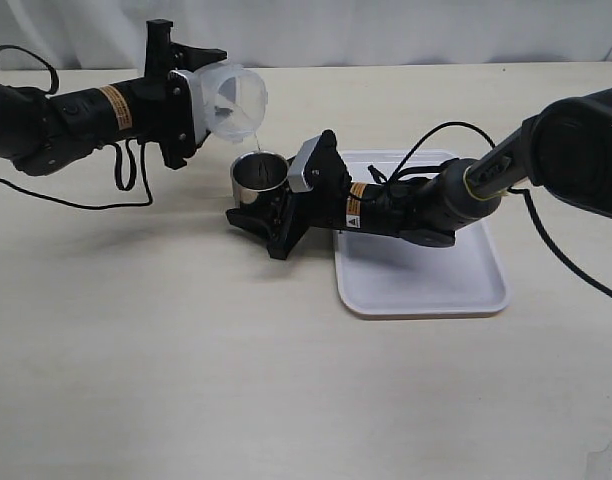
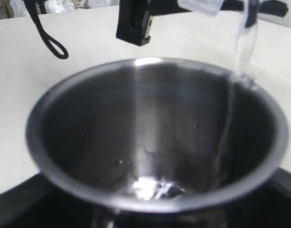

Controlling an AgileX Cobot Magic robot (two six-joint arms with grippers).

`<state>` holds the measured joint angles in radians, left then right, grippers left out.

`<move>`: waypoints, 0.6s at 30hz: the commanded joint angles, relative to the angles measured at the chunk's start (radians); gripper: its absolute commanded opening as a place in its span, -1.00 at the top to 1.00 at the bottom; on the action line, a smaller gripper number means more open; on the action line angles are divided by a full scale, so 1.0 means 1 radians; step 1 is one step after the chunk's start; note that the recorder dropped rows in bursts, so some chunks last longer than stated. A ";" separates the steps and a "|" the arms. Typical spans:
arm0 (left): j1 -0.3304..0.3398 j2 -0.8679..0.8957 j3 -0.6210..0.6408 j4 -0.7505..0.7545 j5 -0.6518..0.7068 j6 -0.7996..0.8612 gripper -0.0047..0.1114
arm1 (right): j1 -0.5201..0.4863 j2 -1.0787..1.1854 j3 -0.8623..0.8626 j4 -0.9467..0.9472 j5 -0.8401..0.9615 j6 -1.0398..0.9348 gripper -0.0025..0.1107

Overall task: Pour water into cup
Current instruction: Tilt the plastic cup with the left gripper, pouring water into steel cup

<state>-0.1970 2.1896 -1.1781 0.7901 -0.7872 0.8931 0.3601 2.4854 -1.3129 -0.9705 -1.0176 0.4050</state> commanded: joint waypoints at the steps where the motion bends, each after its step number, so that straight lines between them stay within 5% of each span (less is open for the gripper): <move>1: -0.004 -0.003 -0.011 -0.018 -0.016 0.055 0.92 | -0.002 -0.002 -0.001 -0.010 0.035 0.000 0.70; 18: -0.013 -0.003 -0.011 -0.018 -0.016 0.161 0.92 | -0.002 -0.002 -0.001 -0.010 0.035 0.000 0.70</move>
<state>-0.2014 2.1949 -1.1781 0.7901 -0.7760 1.0466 0.3601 2.4854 -1.3129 -0.9705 -1.0176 0.4050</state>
